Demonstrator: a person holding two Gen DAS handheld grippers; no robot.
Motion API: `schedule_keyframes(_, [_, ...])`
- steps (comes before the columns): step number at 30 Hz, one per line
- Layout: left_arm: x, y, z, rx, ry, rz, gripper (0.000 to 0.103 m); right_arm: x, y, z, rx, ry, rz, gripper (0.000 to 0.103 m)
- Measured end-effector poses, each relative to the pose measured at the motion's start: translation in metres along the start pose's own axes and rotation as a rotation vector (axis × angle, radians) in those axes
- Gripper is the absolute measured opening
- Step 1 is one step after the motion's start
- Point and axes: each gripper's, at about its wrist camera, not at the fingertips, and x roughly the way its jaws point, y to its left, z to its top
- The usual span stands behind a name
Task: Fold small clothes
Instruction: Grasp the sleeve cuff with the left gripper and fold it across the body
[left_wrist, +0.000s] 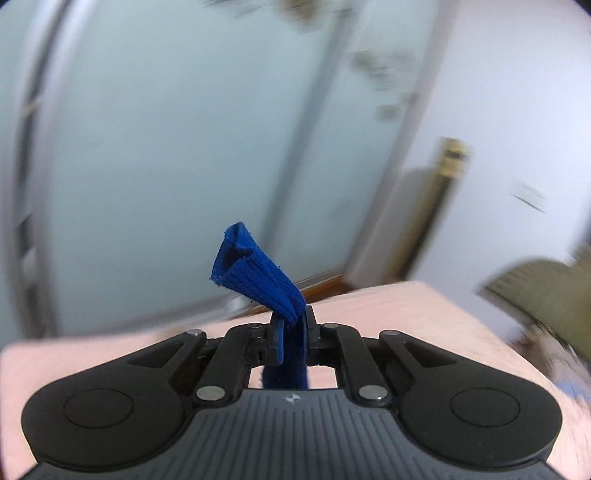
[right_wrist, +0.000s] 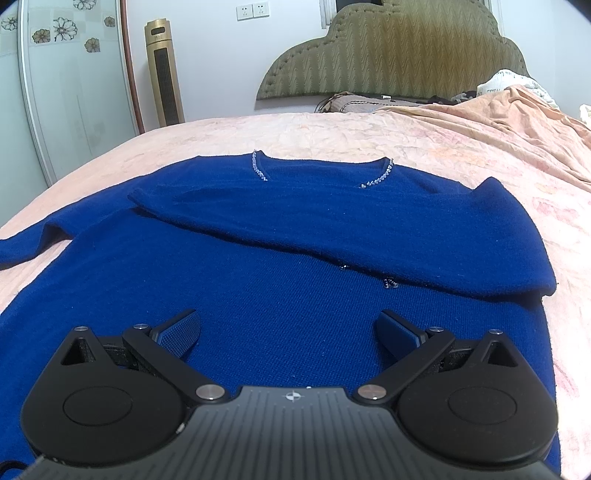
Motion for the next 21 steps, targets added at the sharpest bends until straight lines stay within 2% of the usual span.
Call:
schedule_keyframes(2, [-0.014,-0.045,-0.003,0.100,-0.018,-0.100,0.009,0.000,-0.001,0.000,0.007,-0.003,0.005,0.103])
schedule_keyframes(4, [-0.028,-0.092,-0.014,0.207,-0.004,-0.216,0.009,-0.002,-0.004,0.000,0.023,-0.012,0.013,0.103])
schedule_keyframes(8, [-0.048,-0.168,-0.056,0.347,0.118,-0.433,0.009,-0.012,-0.016,-0.001,0.119,-0.080,-0.012,0.102])
schedule_keyframes(10, [-0.062,-0.202,-0.089,0.405,0.169,-0.529,0.009,-0.021,-0.028,-0.003,0.202,-0.133,-0.038,0.103])
schedule_keyframes(13, [-0.085,-0.240,-0.137,0.535,0.203,-0.643,0.009,-0.034,-0.050,-0.008,0.320,-0.175,-0.060,0.103])
schedule_keyframes(17, [-0.101,-0.271,-0.198,0.701,0.323,-0.774,0.009,-0.052,-0.075,-0.012,0.387,-0.225,-0.138,0.103])
schedule_keyframes(19, [-0.102,-0.281,-0.220,0.782,0.394,-0.806,0.012,-0.061,-0.085,-0.013,0.410,-0.254,-0.167,0.103])
schedule_keyframes(21, [-0.102,-0.281,-0.235,0.855,0.472,-0.849,0.021,-0.067,-0.095,-0.016,0.439,-0.276,-0.189,0.103])
